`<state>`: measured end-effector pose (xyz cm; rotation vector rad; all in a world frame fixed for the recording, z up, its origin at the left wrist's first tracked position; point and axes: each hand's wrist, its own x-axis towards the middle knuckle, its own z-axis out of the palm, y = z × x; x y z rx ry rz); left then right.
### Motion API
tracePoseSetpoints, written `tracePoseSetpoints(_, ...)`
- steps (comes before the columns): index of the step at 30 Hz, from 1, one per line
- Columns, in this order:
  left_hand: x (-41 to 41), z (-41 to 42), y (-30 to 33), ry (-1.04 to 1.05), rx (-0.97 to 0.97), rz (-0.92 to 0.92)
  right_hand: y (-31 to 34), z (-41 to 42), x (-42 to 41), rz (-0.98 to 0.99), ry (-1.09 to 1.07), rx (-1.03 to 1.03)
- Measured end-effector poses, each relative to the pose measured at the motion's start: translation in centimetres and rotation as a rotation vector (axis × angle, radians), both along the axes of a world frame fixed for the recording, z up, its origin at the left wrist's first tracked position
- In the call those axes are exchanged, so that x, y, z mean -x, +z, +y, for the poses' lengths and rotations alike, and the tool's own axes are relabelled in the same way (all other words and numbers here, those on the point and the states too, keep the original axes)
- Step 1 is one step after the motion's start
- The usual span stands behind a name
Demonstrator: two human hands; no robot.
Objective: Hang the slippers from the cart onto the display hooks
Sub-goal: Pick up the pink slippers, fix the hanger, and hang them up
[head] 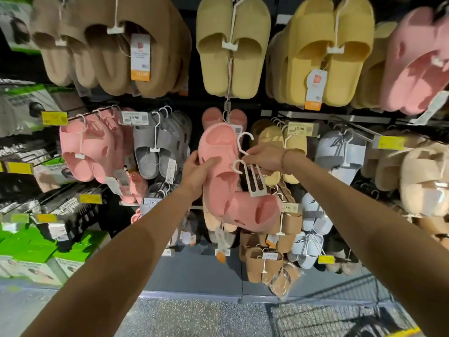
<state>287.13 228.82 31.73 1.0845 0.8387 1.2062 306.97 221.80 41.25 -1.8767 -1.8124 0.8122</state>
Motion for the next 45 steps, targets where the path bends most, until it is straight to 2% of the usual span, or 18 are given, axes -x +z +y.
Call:
tracePoseSetpoints(4, 0.3, -0.1, 1.6, 0.011, 0.045, -0.116, -0.4, -0.4, 0.6, -0.024, -0.004, 0.048)
tracePoseSetpoints(8, 0.5, -0.5, 2.4, 0.002, 0.07, -0.15, -0.3, -0.5, 1.5, 0.036, -0.048, 0.076)
tracePoseSetpoints(14, 1.2, -1.3, 2.3, -0.035, 0.021, -0.144, -1.0, -1.2, 2.8, 0.098, -0.137, 0.095)
tracePoseSetpoints(19, 1.4, -2.4, 2.7, -0.029, -0.027, -0.084, -1.8, -1.9, 4.3, -0.026, -0.212, 0.122)
tracePoseSetpoints(24, 1.6, -3.5, 2.9, -0.042, -0.029, -0.09, -2.0, -2.6, 4.6, 0.207, -0.301, 0.222)
tracePoseSetpoints(26, 2.0, -4.1, 3.1, -0.068, -0.066, -0.04, -1.9, -2.8, 4.5, 0.33, -0.342, 0.235)
tracePoseSetpoints(30, 3.8, -4.7, 3.0, -0.157, -0.098, 0.061, -1.2, -3.3, 4.0, 0.487, -0.376, 0.068)
tracePoseSetpoints(33, 4.9, -4.9, 2.9, -0.217, -0.072, 0.084, -0.7, -3.5, 4.3, 0.415, -0.359, -0.079)
tracePoseSetpoints(37, 5.6, -5.7, 3.4, -0.29, -0.077, 0.134, -0.7, -4.0, 4.4, 0.147, -0.243, -0.205)
tracePoseSetpoints(41, 5.8, -6.4, 4.2, -0.316, -0.08, 0.18, -1.4, -5.3, 4.0, 0.301, -0.222, -0.311)
tracePoseSetpoints(45, 5.9, -7.1, 5.2, -0.363, -0.078, 0.25, -2.0, -6.9, 4.3, 0.278, -0.174, -0.465)
